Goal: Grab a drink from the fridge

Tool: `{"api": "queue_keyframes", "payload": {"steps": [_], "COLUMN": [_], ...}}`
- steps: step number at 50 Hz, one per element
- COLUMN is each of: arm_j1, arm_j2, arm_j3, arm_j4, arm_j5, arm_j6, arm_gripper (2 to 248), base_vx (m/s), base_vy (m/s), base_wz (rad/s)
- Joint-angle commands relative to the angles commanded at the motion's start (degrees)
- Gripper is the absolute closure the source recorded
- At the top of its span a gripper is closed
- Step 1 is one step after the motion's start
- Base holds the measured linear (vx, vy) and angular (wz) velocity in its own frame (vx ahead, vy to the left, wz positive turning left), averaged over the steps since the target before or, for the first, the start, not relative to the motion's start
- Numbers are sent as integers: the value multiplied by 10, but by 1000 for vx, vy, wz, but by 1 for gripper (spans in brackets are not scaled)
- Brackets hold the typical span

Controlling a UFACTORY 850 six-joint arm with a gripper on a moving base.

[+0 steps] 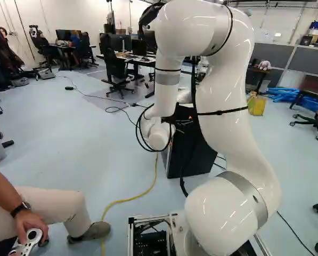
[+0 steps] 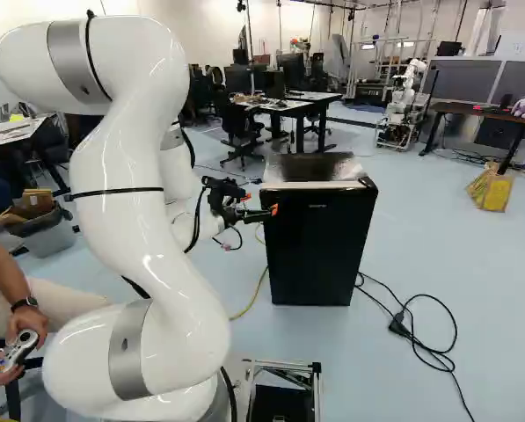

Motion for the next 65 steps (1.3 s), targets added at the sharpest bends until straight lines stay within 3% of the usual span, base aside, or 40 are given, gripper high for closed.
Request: {"api": "queue_keyframes", "payload": {"steps": [28, 65], "arm_j1": [-1, -6], "arm_j2": [-2, -19], "arm_j3": [-4, -31], "arm_j4": [43, 59], "arm_j5": [0, 0], "arm_j6": [0, 0], "arm_gripper": [3, 3], "base_vx": [0, 0], "base_vy": [0, 0], "base_wz": [0, 0]}}
